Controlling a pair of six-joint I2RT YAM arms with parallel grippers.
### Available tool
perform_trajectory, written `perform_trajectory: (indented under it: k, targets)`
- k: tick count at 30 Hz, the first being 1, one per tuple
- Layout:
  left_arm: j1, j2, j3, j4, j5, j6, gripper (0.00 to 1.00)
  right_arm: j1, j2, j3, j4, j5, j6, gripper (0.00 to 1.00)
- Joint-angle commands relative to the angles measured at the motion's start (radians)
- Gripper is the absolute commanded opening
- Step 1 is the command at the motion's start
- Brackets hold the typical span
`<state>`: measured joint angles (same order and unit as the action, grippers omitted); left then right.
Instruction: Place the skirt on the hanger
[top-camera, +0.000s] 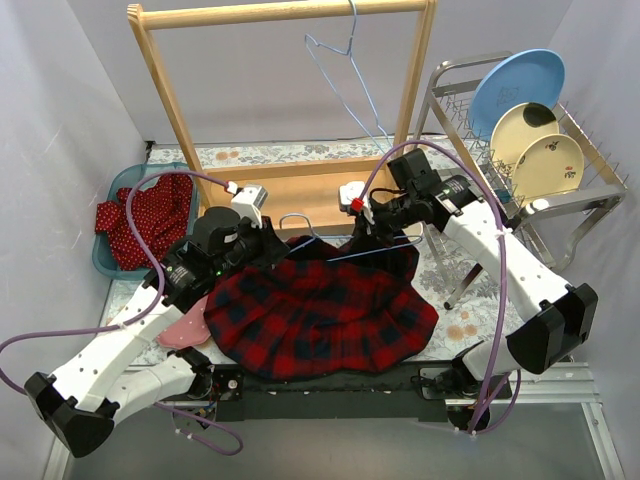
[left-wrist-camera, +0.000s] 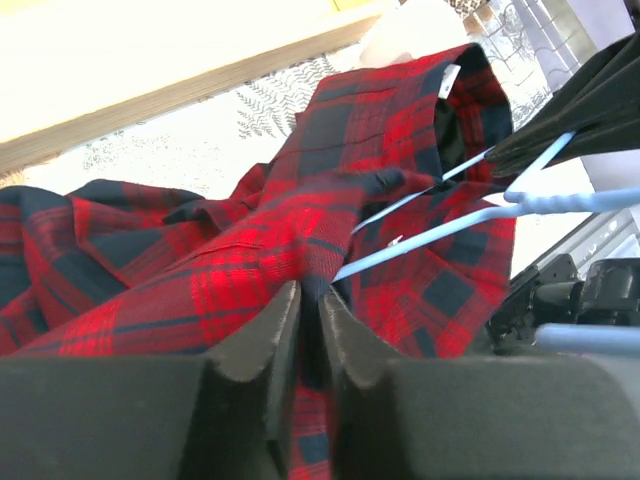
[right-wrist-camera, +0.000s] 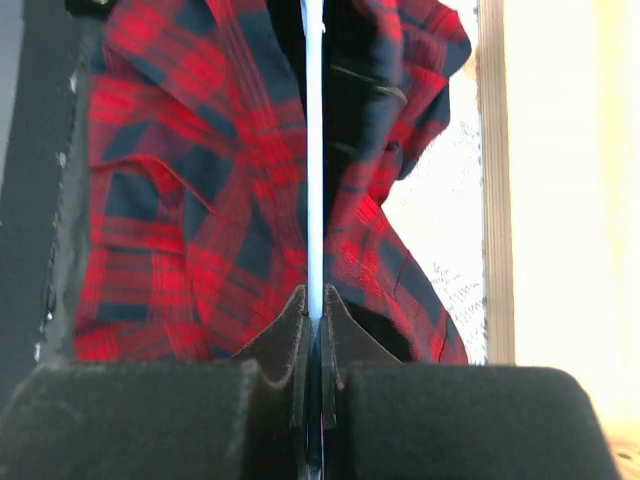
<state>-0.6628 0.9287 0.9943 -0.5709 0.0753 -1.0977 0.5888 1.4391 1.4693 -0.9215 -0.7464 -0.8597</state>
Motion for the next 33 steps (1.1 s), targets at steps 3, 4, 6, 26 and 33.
perform_trajectory:
  k: [3,4,6,26,33]
  targets:
    - [0.005,-0.007,0.010,-0.027,-0.037,0.060,0.64,0.000,-0.014,-0.041,0.148,-0.120,0.073,0.01]
    - [0.005,-0.013,0.020,-0.044,-0.054,0.077,0.72,-0.001,-0.017,-0.061,0.160,-0.119,0.082,0.01]
    - [0.005,-0.040,0.043,-0.070,-0.063,0.157,0.84,-0.001,-0.023,-0.076,0.180,-0.117,0.094,0.01]
    - [0.005,-0.214,-0.240,0.137,0.103,0.752,0.90,-0.047,-0.068,-0.104,0.174,-0.245,0.087,0.01]
    - [0.006,-0.123,-0.233,0.178,0.147,0.799,0.83,-0.064,-0.105,-0.124,0.171,-0.249,0.077,0.01]
